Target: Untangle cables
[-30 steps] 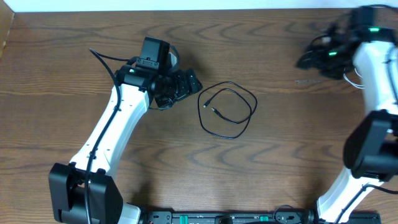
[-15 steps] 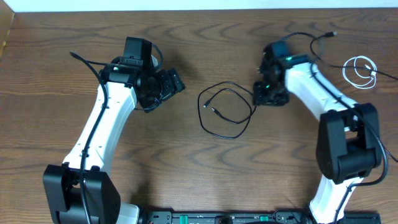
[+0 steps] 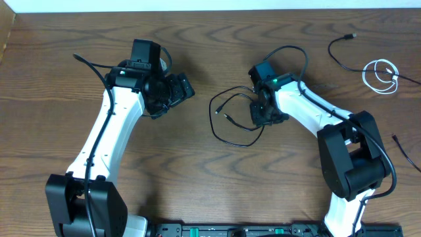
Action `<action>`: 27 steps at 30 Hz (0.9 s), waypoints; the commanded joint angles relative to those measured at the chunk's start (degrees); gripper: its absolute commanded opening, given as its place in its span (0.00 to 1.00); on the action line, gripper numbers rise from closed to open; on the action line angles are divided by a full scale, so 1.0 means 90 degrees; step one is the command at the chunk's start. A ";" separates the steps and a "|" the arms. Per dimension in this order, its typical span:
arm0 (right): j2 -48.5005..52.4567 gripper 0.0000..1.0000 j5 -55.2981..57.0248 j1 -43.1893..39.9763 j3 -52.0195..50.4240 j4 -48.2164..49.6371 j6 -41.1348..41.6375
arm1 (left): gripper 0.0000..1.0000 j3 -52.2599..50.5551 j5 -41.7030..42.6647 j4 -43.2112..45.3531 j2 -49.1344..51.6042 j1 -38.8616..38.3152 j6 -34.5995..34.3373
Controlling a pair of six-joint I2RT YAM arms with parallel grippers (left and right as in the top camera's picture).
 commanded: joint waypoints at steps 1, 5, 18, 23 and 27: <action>-0.0087 0.33 0.0425 0.0027 -0.0107 0.0000 0.0202 | 0.91 0.0078 -0.0095 -0.0019 0.0061 0.0005 0.0068; -0.0087 0.31 0.0566 0.0027 -0.0202 0.0049 0.0396 | 0.91 0.0078 -0.0095 -0.0039 0.0061 0.0005 0.0068; -0.0087 0.04 0.0566 0.0024 -0.0950 0.0469 0.0631 | 0.91 0.0078 -0.0092 -0.0087 0.0061 0.0005 0.0066; -0.0087 0.01 0.0634 -0.0034 -0.0952 0.0447 0.1032 | 0.91 0.0078 -0.0092 -0.0039 0.0061 0.0005 0.0066; -0.0107 0.01 0.0627 -0.0061 -0.0923 0.0401 0.1175 | 0.91 0.0078 -0.0095 -0.0041 0.0061 0.0005 0.0068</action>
